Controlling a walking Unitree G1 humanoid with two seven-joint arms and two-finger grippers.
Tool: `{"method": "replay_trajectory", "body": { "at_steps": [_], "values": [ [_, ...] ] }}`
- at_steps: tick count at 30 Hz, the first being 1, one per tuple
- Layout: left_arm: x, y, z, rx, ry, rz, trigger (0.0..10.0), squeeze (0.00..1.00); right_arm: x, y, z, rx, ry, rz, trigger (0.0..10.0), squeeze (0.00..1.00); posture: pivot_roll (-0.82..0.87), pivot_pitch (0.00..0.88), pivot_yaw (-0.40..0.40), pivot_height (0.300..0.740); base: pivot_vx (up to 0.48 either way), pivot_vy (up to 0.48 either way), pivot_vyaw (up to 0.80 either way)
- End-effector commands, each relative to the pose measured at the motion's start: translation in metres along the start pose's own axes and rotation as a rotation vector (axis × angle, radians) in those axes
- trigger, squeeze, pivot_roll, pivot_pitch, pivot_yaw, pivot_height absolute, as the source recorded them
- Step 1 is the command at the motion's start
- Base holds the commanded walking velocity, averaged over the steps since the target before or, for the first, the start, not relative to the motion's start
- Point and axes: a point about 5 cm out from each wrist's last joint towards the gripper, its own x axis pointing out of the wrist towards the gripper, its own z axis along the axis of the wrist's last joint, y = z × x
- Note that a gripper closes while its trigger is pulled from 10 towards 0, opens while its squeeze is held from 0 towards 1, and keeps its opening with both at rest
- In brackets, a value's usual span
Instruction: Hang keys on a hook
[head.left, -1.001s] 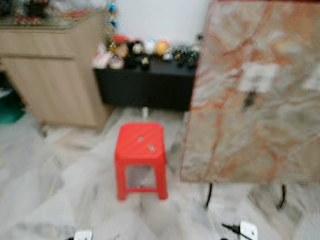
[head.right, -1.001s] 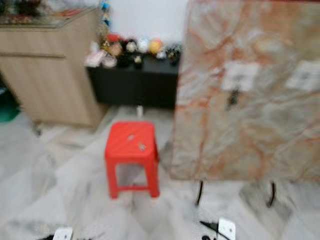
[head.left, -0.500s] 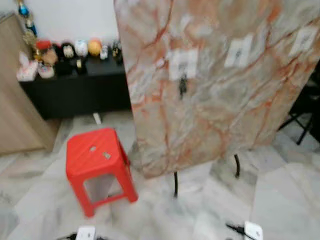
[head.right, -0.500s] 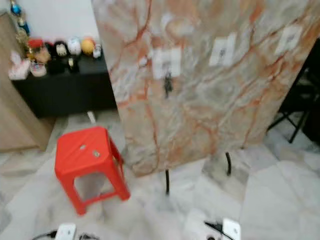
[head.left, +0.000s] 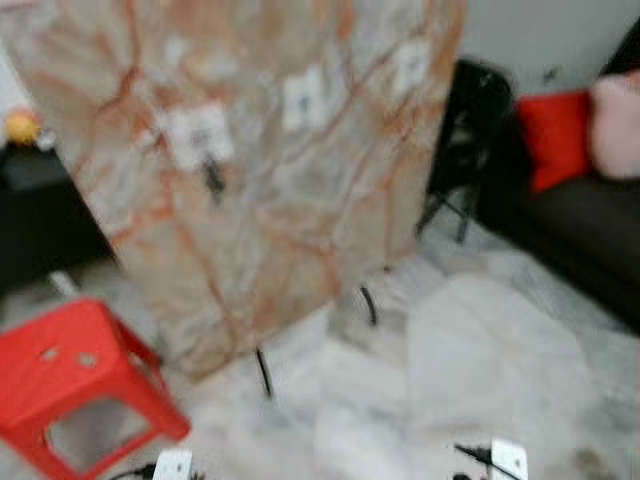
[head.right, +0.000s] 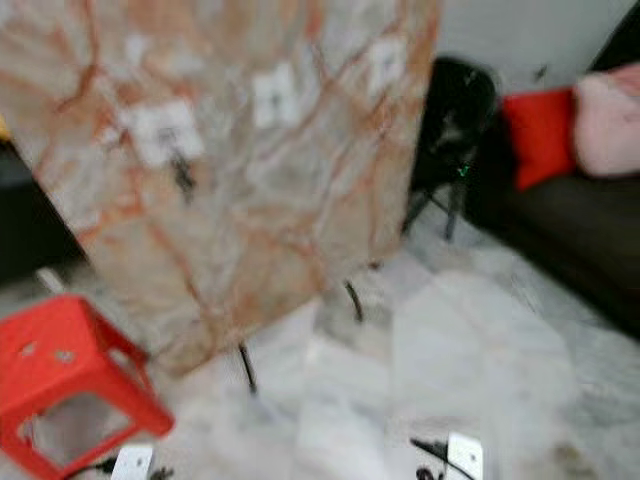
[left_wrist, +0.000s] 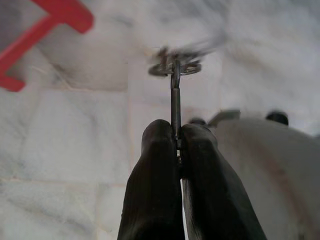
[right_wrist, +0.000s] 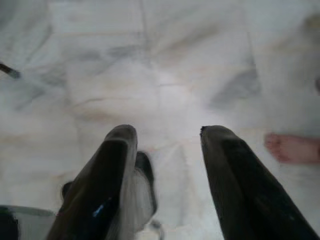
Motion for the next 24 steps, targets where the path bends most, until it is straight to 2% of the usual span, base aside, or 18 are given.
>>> {"method": "replay_trajectory", "body": {
  "at_steps": [1, 9, 13, 14, 15, 16, 18, 20, 21, 23, 24],
  "values": [
    [0.001, -0.002, 0.004, 0.035, -0.018, -0.008, 10.0, 0.00, -0.001, -0.003, -0.002, 0.014, 0.007, -0.013, 10.0, 0.00, 0.06, 0.000, 0.003, 0.713, 0.000, 0.000, 0.00],
    [0.001, -0.007, 0.011, 0.046, -0.098, -0.019, 10.0, 0.00, -0.001, -0.008, 0.000, -0.009, 0.004, -0.017, 10.0, 0.00, 0.08, 0.000, -0.028, 0.713, 0.000, 0.000, 0.00],
    [0.001, -0.011, 0.017, 0.079, -0.148, -0.027, 10.0, 0.00, -0.002, -0.012, 0.003, -0.025, 0.002, -0.020, 10.0, 0.00, 0.10, 0.000, -0.055, 0.713, 0.000, 0.000, 0.00],
    [0.003, -0.023, 0.093, 0.104, -0.408, -0.069, 10.0, 0.00, -0.002, -0.014, 0.003, -0.034, 0.002, -0.020, 10.0, 0.00, 0.10, 0.000, -0.065, 0.713, 0.000, 0.000, 0.00],
    [-0.001, -0.026, 0.120, 0.110, -0.509, -0.083, 10.0, 0.00, -0.002, -0.015, 0.004, -0.039, 0.002, -0.020, 10.0, 0.00, 0.11, 0.000, -0.072, 0.713, 0.000, 0.000, 0.00],
    [-0.004, -0.028, 0.134, 0.114, -0.566, -0.091, 10.0, 0.00, -0.002, -0.015, 0.004, -0.043, 0.002, -0.021, 10.0, 0.00, 0.11, 0.000, -0.074, 0.713, 0.000, 0.000, 0.00],
    [-0.006, -0.027, 0.140, 0.125, -0.608, -0.093, 10.0, 0.00, -0.002, -0.017, 0.005, -0.052, 0.002, -0.020, 10.0, 0.00, 0.12, 0.000, -0.086, 0.713, 0.000, 0.000, 0.00],
    [-0.013, -0.026, 0.151, 0.159, -0.700, -0.096, 10.0, 0.00, -0.003, -0.020, 0.007, -0.073, 0.004, -0.020, 10.0, 0.00, 0.13, 0.000, -0.098, 0.713, 0.000, 0.000, 0.00],
    [-0.013, -0.026, 0.151, 0.158, -0.705, -0.096, 10.0, 0.00, -0.003, -0.020, 0.007, -0.075, 0.004, -0.020, 10.0, 0.00, 0.13, 0.000, -0.098, 0.713, 0.000, 0.000, 0.00],
    [-0.021, -0.031, 0.163, 0.177, -0.793, -0.122, 10.0, 0.00, -0.003, -0.022, 0.008, -0.092, 0.005, -0.019, 10.0, 0.00, 0.13, 0.000, -0.110, 0.713, 0.000, 0.000, 0.00],
    [-0.021, -0.031, 0.163, 0.177, -0.793, -0.122, 10.0, 0.00, -0.003, -0.022, 0.008, -0.092, 0.005, -0.019, 10.0, 0.00, 0.13, 0.000, -0.110, 0.713, 0.000, 0.000, 0.00]
  ]
}}
